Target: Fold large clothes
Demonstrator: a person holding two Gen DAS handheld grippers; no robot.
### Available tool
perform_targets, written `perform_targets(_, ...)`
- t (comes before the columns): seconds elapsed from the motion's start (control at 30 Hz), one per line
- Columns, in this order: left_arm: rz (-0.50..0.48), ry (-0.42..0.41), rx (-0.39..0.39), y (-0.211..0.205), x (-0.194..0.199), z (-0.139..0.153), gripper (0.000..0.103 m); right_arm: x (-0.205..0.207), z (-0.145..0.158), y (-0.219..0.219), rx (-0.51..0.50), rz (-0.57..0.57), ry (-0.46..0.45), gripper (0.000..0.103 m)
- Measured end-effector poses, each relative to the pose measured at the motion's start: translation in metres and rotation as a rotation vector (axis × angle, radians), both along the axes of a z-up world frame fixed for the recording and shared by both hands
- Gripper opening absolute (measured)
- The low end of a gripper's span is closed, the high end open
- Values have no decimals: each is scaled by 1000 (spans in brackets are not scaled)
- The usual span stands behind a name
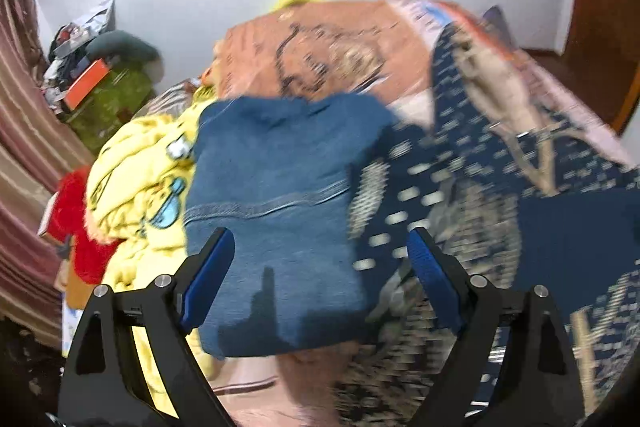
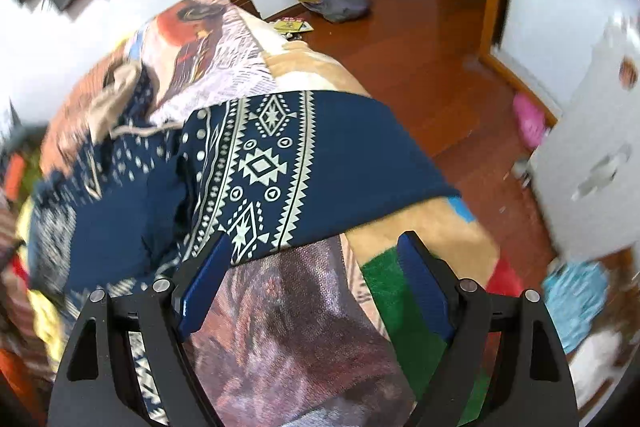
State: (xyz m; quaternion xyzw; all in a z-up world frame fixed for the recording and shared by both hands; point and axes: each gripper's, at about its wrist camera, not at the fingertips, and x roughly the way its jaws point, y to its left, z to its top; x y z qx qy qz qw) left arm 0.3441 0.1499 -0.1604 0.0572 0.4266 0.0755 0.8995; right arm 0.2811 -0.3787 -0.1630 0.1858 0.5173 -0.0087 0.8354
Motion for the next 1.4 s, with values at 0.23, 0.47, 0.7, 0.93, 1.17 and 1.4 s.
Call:
perform_targets(0.23,-140,-30,-72,-62,-10,13,88,12,-43,-30,269,-128,63,82)
perform_targets(0.47,-221,7,-115,-105,-11,-3,88,32,-57,-39,308,-174,36,73)
perform_targets(0.7,-228,33,-111,-123,-11,-20,88,45,-61,-46,211,-204,17,34)
perform_targets(0.93,-241,54,-101,-130,-13,-27,88,48,-34,-43,120,-208,-60,8)
perform_targets(1.17,-244,51,-109,-127,-19,-25,88,43,37,-7,1,-89,-217,7)
perform_targets(1.4,-252,44,-138,-118,-33,-20,88,37,101,71,-33,138,-385,7)
